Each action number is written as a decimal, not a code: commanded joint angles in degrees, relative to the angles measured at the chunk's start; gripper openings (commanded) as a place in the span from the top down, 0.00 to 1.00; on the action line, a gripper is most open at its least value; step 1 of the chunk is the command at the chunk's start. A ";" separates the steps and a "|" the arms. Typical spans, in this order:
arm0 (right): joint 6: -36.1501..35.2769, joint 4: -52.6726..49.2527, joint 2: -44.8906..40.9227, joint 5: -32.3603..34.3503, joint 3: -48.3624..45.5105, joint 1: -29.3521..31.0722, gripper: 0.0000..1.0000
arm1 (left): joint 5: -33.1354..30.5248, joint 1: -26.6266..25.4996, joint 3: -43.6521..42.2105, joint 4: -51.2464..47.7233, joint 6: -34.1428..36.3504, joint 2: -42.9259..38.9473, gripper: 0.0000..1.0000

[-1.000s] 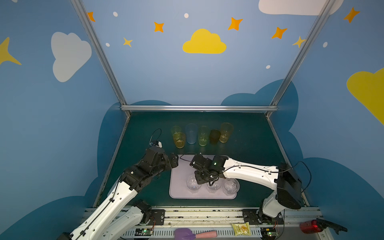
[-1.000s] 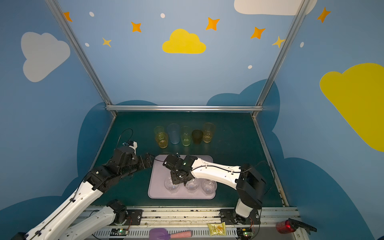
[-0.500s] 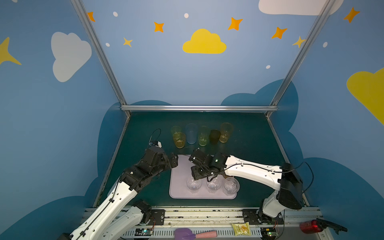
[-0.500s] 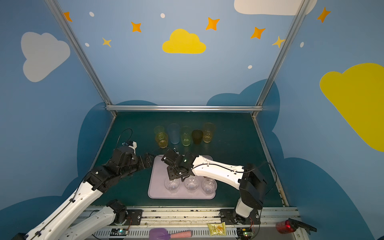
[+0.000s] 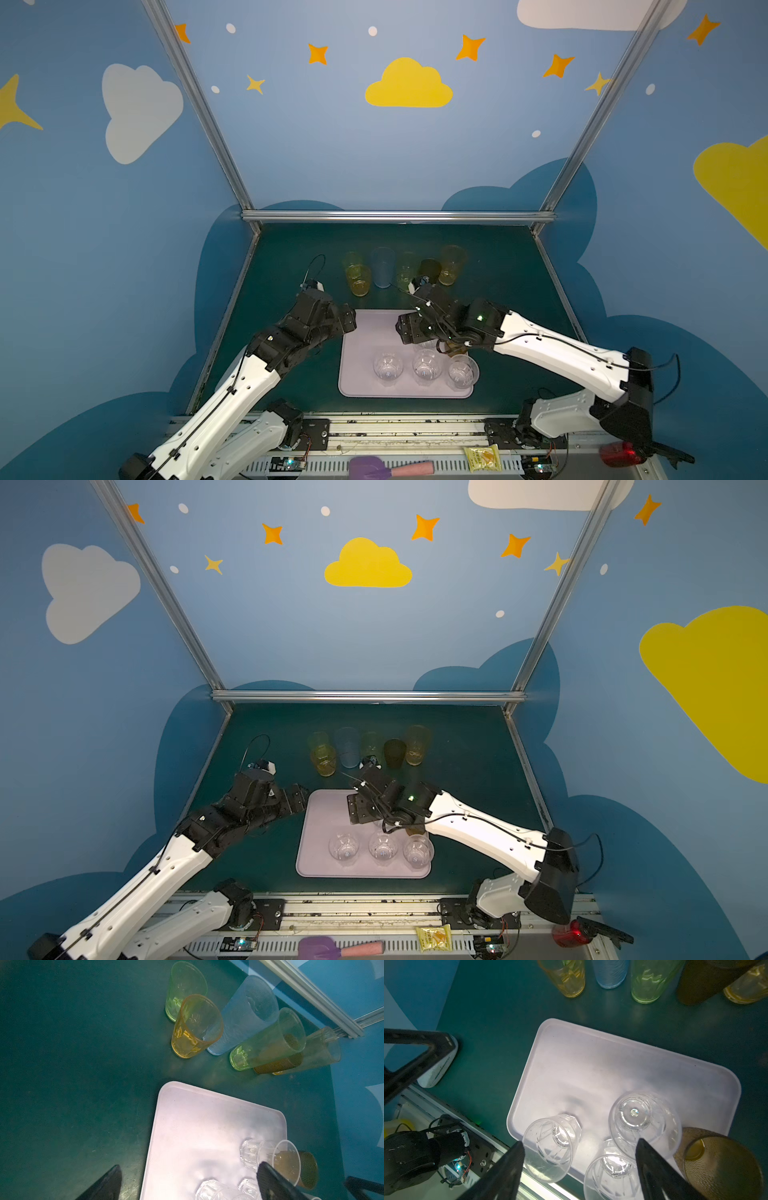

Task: Place the glasses into the tray
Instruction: 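Open the right gripper and raise it away from the tray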

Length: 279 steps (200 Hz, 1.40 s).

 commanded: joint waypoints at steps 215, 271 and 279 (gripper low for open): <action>0.37 8.06 -24.71 -7.70 -20.11 -17.15 0.16 | 0.98 9.83 7.64 7.76 -2.23 17.76 0.00; 0.28 10.29 -26.53 -9.20 -21.24 -19.72 0.16 | 1.78 12.10 8.34 10.11 -2.12 20.22 0.21; 0.20 10.43 -26.69 -9.65 -21.32 -20.00 0.16 | 1.88 12.22 8.60 10.38 -2.34 20.78 0.25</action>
